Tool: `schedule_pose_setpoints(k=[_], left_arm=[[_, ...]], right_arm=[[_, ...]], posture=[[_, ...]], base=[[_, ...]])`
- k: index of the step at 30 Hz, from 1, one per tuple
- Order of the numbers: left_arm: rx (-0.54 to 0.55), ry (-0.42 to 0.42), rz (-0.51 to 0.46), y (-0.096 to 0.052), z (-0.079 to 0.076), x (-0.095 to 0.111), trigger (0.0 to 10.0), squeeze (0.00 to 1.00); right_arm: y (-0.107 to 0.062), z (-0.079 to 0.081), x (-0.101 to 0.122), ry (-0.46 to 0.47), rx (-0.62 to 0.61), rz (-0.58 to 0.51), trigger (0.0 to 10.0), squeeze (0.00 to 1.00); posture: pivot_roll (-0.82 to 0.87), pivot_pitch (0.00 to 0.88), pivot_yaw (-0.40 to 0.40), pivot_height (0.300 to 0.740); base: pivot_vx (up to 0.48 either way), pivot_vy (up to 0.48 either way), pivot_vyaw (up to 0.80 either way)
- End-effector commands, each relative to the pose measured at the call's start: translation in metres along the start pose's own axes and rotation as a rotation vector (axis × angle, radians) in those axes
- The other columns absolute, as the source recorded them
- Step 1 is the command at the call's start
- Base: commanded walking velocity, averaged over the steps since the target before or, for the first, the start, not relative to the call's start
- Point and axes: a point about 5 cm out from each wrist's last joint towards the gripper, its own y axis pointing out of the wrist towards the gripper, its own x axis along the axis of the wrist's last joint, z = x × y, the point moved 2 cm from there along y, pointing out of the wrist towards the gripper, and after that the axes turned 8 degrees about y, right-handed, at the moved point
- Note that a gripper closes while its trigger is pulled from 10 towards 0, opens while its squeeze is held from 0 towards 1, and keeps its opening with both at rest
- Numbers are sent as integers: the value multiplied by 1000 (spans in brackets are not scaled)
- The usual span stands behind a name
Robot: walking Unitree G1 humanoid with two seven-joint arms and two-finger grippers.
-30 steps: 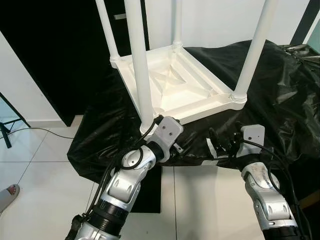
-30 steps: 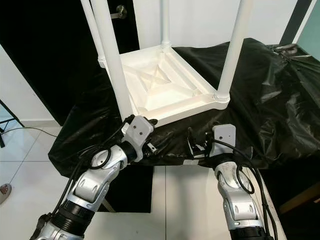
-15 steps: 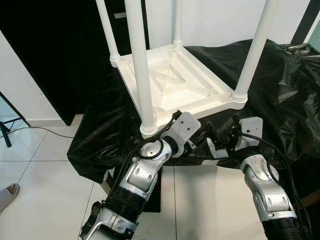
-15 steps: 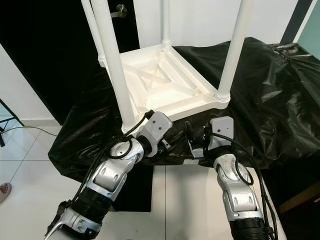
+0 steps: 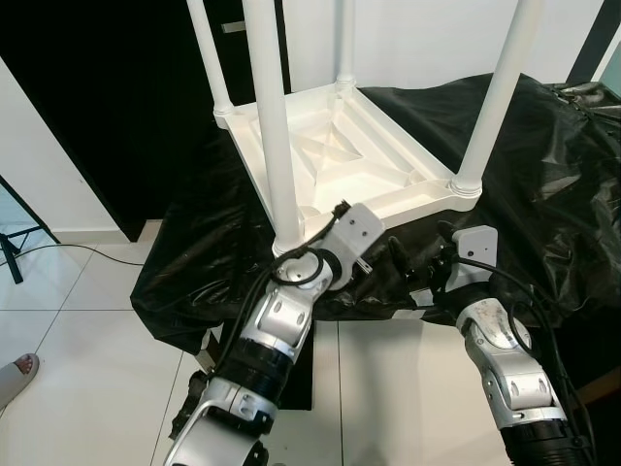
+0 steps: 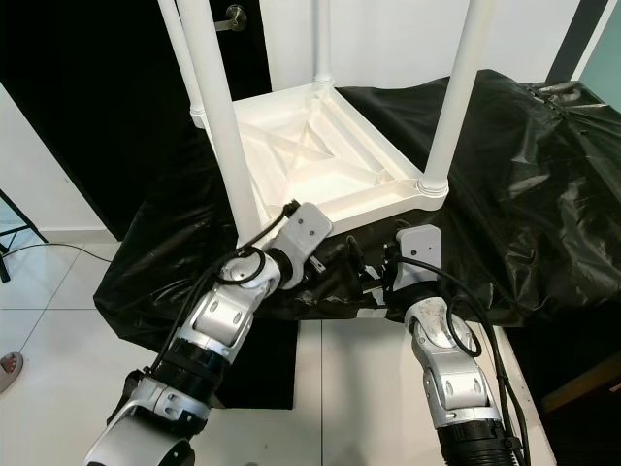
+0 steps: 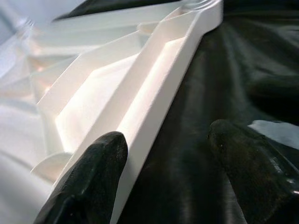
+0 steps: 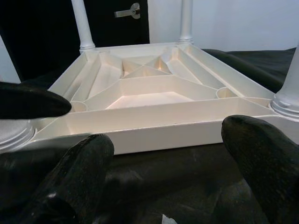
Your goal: Building children table
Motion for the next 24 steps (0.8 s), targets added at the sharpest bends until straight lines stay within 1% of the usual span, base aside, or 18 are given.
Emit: schedule_pose_setpoints(k=[1, 2, 5, 6, 8, 9, 10, 11, 12, 13, 14, 17, 19, 20, 21, 23, 24], left_arm=[[655, -14, 152, -16, 46, -16, 10000, 0], [679, -15, 172, -18, 49, -19, 10000, 0], [692, -12, 182, -19, 51, -20, 10000, 0], [743, -5, 225, -24, 57, -27, 10000, 0], [743, -5, 225, -24, 57, -27, 10000, 0], [782, -13, 256, -29, 61, -33, 10000, 0], [782, -13, 256, -29, 61, -33, 10000, 0], [854, -3, 327, -40, 70, -45, 10000, 0], [854, -3, 327, -40, 70, -45, 10000, 0], [914, -10, 395, -50, 78, -56, 10000, 0], [914, -10, 395, -50, 78, -56, 10000, 0], [1030, -14, 518, -74, 94, -77, 10000, 0], [1030, -14, 518, -74, 94, -77, 10000, 0], [1054, -21, 537, -80, 98, -82, 10000, 0], [1054, -21, 537, -80, 98, -82, 10000, 0], [1111, -13, 589, -94, 108, -91, 10000, 0], [1111, -13, 589, -94, 108, -91, 10000, 0]], right_arm=[[1, 3, -3, 6, 15, 14, 10000, 0], [1, 3, -3, 8, 17, 14, 10000, 0], [1, 4, -3, 8, 17, 14, 10000, 0], [1, 5, -4, 11, 21, 16, 10000, 0], [1, 5, -4, 11, 21, 16, 10000, 0], [1, 6, -4, 14, 24, 17, 10000, 0], [1, 6, -4, 14, 24, 17, 10000, 0], [2, 7, -5, 17, 26, 18, 10000, 0], [2, 7, -5, 17, 26, 18, 10000, 0], [2, 8, -5, 19, 28, 18, 10000, 0], [2, 8, -5, 19, 28, 18, 10000, 0], [1, 9, -6, 23, 29, 19, 10000, 0], [1, 9, -6, 23, 29, 19, 10000, 0], [1, 10, -6, 24, 30, 20, 10000, 0], [1, 10, -6, 24, 30, 20, 10000, 0], [2, 12, -7, 25, 35, 22, 10000, 0], [2, 12, -7, 25, 35, 22, 10000, 0]], posture=[[62, 0, 35, 740], [62, 0, 35, 740], [62, 0, 35, 740], [68, 0, 33, 740], [68, 0, 33, 740], [69, 0, 34, 740], [69, 0, 34, 740], [70, 0, 35, 740], [70, 0, 35, 740], [70, 0, 36, 740], [70, 0, 36, 740], [73, 0, 36, 740], [73, 0, 36, 740], [74, 0, 35, 740], [74, 0, 35, 740], [78, 0, 33, 740], [78, 0, 33, 740]], base=[[0, 0, 0], [0, 0, 0], [0, 0, 0], [0, 0, 0], [0, 0, 0], [0, 0, 0], [0, 0, 0], [0, 0, 0], [0, 0, 0], [0, 0, 0], [0, 0, 0], [0, 0, 0], [0, 0, 0], [0, 0, 0], [0, 0, 0], [0, 0, 0], [0, 0, 0]])
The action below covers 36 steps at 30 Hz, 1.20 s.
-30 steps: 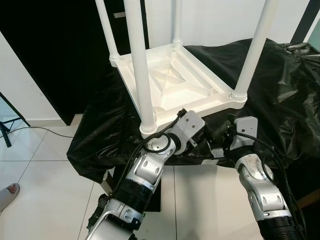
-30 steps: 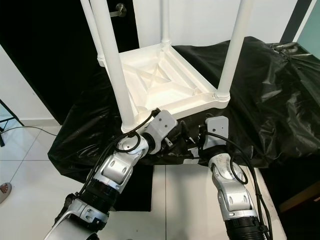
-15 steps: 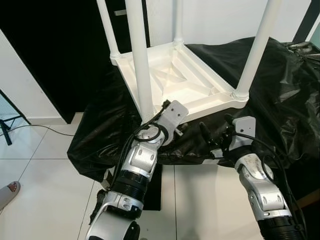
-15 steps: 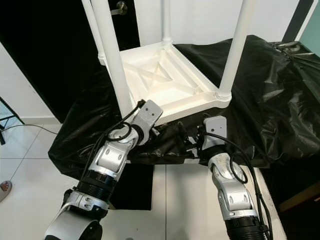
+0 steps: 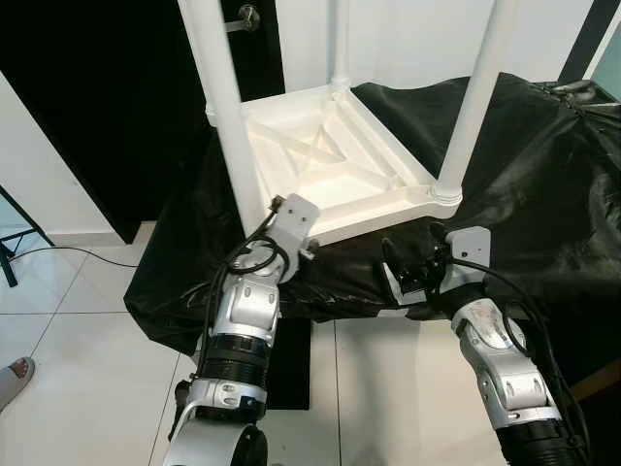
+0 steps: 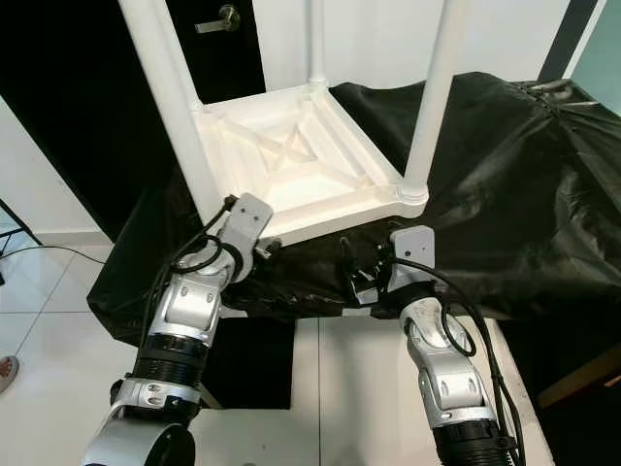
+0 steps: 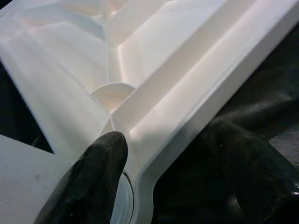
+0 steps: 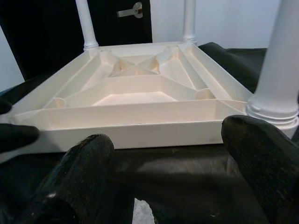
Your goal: Building children table
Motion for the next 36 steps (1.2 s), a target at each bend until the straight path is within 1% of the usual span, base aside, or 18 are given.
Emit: schedule_pose_setpoints(k=[1, 6, 9, 12, 14, 16, 17, 18, 19, 21, 22, 23, 24, 25, 27, 30, 33, 36], left_arm=[[890, 18, 260, -34, 73, -42, 10000, 0], [937, 56, 325, -44, 86, -57, 10000, 0], [937, 72, 359, -51, 94, -73, 10000, 0], [937, 88, 372, -53, 97, -78, 10000, 0], [902, 77, 330, -55, 98, -82, 10000, 0], [776, 11, 184, -47, 88, -70, 10000, 0], [776, 11, 184, -47, 88, -70, 10000, 0], [635, -45, 61, -39, 73, -55, 10000, 0], [635, -45, 61, -39, 73, -55, 10000, 0], [451, -59, -81, -33, 52, -36, 10000, 0], [451, -59, -81, -33, 52, -36, 10000, 0], [376, -78, -139, -31, 43, -30, 10000, 0], [294, -68, -197, -30, 33, -22, 10000, 0], [294, -68, -197, -30, 33, -22, 10000, 0], [168, -10, -282, -27, 16, -7, 10000, 0], [23, 24, -384, -26, -2, 10, 10000, 0], [-2, 31, -407, -26, -5, 13, 10000, 0], [-136, 112, -461, -22, -25, 23, 10000, 0]], right_arm=[[1, 5, -5, 7, 15, 16, 10000, 0], [1, 6, -5, 4, 19, 16, 10000, 0], [1, 6, -6, -1, 25, 17, 10000, 0], [1, 5, -6, -3, 26, 18, 10000, 0], [1, 5, -6, -8, 29, 20, 10000, 0], [2, 4, -6, -11, 32, 21, 10000, 0], [2, 4, -6, -11, 32, 21, 10000, 0], [3, 5, -6, -14, 37, 22, 10000, 0], [3, 5, -6, -14, 37, 22, 10000, 0], [3, 5, -6, -17, 41, 21, 10000, 0], [3, 5, -6, -17, 41, 21, 10000, 0], [3, 5, -6, -18, 42, 21, 10000, 0], [3, 5, -5, -19, 43, 21, 10000, 0], [3, 5, -5, -19, 43, 21, 10000, 0], [3, 3, -5, -21, 43, 20, 10000, 0], [2, 2, -4, -26, 45, 21, 10000, 0], [2, 2, -4, -27, 45, 21, 10000, 0], [3, 0, -2, -30, 38, 16, 10000, 0]], posture=[[78, 0, 33, 740], [77, 0, 30, 740], [77, 0, 28, 740], [77, 0, 26, 740], [80, 0, 24, 740], [85, 0, 21, 740], [85, 0, 21, 740], [85, 0, 19, 740], [85, 0, 19, 740], [83, 0, 16, 740], [83, 0, 16, 740], [83, 0, 17, 740], [81, 0, 16, 740], [81, 0, 16, 740], [79, 0, 16, 740], [70, 0, 17, 740], [70, 0, 17, 740], [61, 0, 27, 740]], base=[[0, 0, 0], [0, 0, 0], [0, 0, 0], [0, 0, 0], [0, 0, 0], [0, 0, 0], [0, 0, 0], [0, 0, 0], [0, 0, 0], [0, 0, 0], [0, 0, 0], [0, 0, 0], [0, 0, 0], [0, 0, 0], [0, 0, 0], [0, 0, 0], [0, 0, 0], [0, 0, 0]])
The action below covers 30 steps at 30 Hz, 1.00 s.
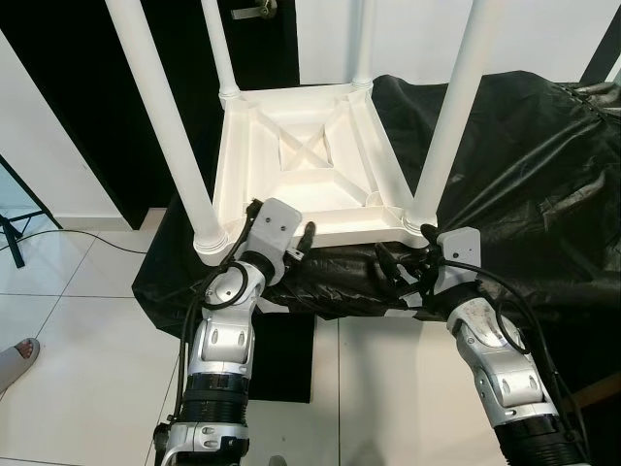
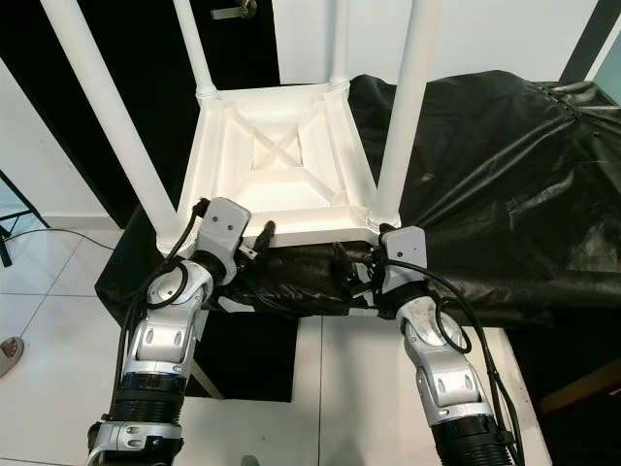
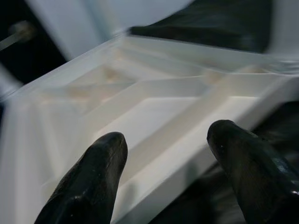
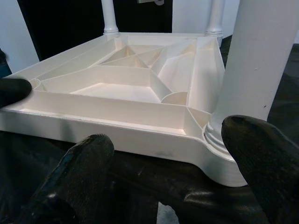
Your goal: Building children table
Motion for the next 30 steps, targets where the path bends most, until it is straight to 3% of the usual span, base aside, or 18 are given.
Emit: schedule_pose_setpoints(k=[1, 8, 15, 20, 23, 26, 30], left_arm=[[-61, 18, -16, 3, -8, 2, 10000, 0], [-69, 45, -9, 12, -13, 1, 10000, 0], [-34, -62, -58, 1, -7, 0, 10000, 0], [78, -239, -128, -25, 1, 1, 10000, 0], [105, -257, -134, -29, 3, 0, 10000, 0], [241, -299, -136, -50, 15, -8, 10000, 0], [284, -336, -122, -65, 17, -15, 10000, 0]], right_arm=[[0, -1, 0, -2, -2, -1, 10000, 0], [0, -1, 2, 4, -11, -9, 10000, 0], [-3, 3, 6, 25, -27, -50, 10000, 0], [-8, 6, 9, 21, -110, -80, 10000, 0], [-10, 7, 9, 15, -118, -84, 10000, 0], [-20, 10, 9, 10, -191, -90, 10000, 0], [-28, 13, 8, -14, -183, -90, 10000, 0]], posture=[[61, 0, 27, 740], [51, 0, 35, 740], [58, 0, 30, 740], [70, 0, 15, 740], [71, 0, 13, 740], [73, 0, 18, 740], [75, 0, 17, 740]], base=[[0, 0, 0], [0, 0, 0], [0, 0, 0], [0, 0, 0], [0, 0, 0], [0, 0, 0], [0, 0, 0]])
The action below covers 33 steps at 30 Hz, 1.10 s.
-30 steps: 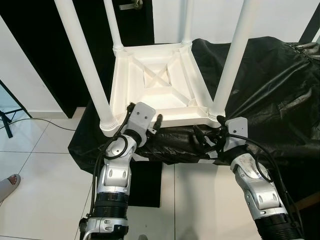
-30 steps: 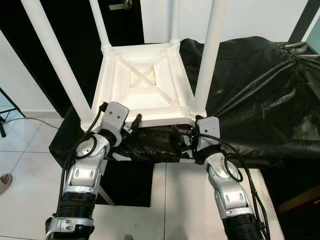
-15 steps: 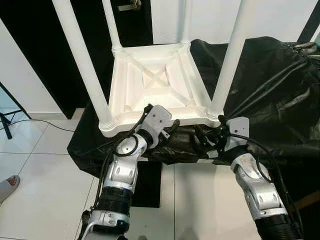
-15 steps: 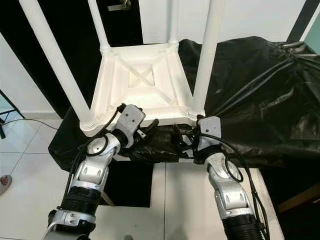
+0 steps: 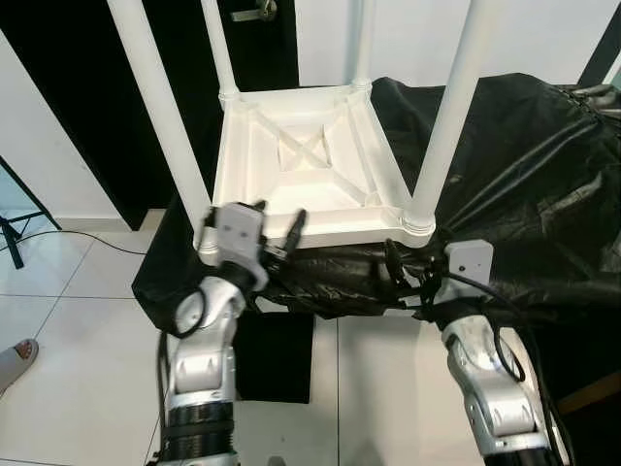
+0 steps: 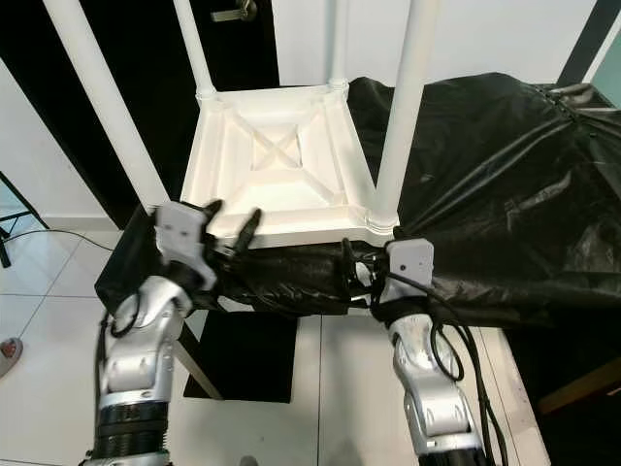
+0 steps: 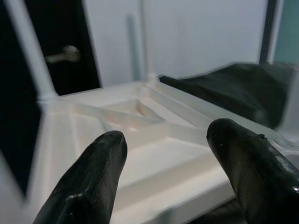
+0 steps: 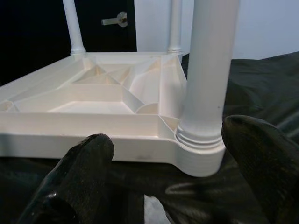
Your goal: Building children table
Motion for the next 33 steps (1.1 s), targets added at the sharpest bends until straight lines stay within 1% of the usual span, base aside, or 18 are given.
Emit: schedule_pose_setpoints(k=[1, 2, 3, 4, 7, 9, 11, 15, 17, 19, 21, 22, 23, 25, 29, 33], left_arm=[[88, -60, 73, -21, -6, -19, 10000, 0], [72, -67, 61, -26, -8, -17, 10000, 0], [72, -67, 61, -26, -8, -17, 10000, 0], [77, -61, 47, -32, -8, -15, 10000, 0], [84, -57, 48, -34, -8, -14, 10000, 0], [96, -45, 70, -43, -8, -21, 10000, 0], [105, -38, 82, -48, -9, -25, 10000, 0], [113, -38, 82, -49, -7, -24, 10000, 0], [100, -40, 57, -49, -5, -18, 10000, 0], [91, -47, 65, -49, -5, -20, 10000, 0], [92, -37, 64, -49, -5, -20, 10000, 0], [85, -72, 61, -50, -6, -21, 10000, 0], [85, -72, 61, -50, -6, -21, 10000, 0], [88, -97, 56, -50, -6, -21, 10000, 0], [104, -109, 55, -53, -6, -26, 10000, 0], [121, -123, 55, -54, -5, -27, 10000, 0]], right_arm=[[-5, 2, 1, -11, 12, -8, 10000, 0], [-9, 1, 0, -4, 5, -8, 10000, 0], [-9, 1, 0, -4, 5, -8, 10000, 0], [-15, 2, -1, 9, 4, -10, 10000, 0], [-16, 3, -1, 11, 5, -10, 10000, 0], [-25, 1, -7, -5, -5, -1, 10000, 0], [-30, -1, -9, -4, -22, 2, 10000, 0], [-31, -5, -7, -16, -40, -7, 10000, 0], [-30, -10, -2, -39, -52, -32, 10000, 0], [-30, -11, -3, -41, -50, -26, 10000, 0], [-30, -10, -4, -42, -46, -26, 10000, 0], [-30, -9, -3, -40, -44, -31, 10000, 0], [-30, -9, -3, -40, -44, -31, 10000, 0], [-28, -8, -4, -37, -43, -33, 10000, 0], [-24, -9, -10, -32, -54, -26, 10000, 0], [-22, -9, -10, -25, -60, -30, 10000, 0]], posture=[[76, 0, 18, 740], [77, 0, 19, 740], [77, 0, 19, 740], [79, 0, 20, 740], [79, 0, 20, 740], [78, 0, 24, 740], [77, 0, 24, 740], [74, 0, 25, 740], [76, 0, 21, 740], [78, 0, 19, 740], [78, 0, 17, 740], [82, 0, 14, 740], [82, 0, 14, 740], [84, 0, 12, 740], [86, 0, 9, 740], [90, 0, 5, 740]], base=[[0, 0, 0], [0, 0, 0], [0, 0, 0], [0, 0, 0], [0, 0, 0], [0, 0, 0], [0, 0, 0], [0, 0, 0], [0, 0, 0], [0, 0, 0], [0, 0, 0], [0, 0, 0], [0, 0, 0], [0, 0, 0], [0, 0, 0], [0, 0, 0]])
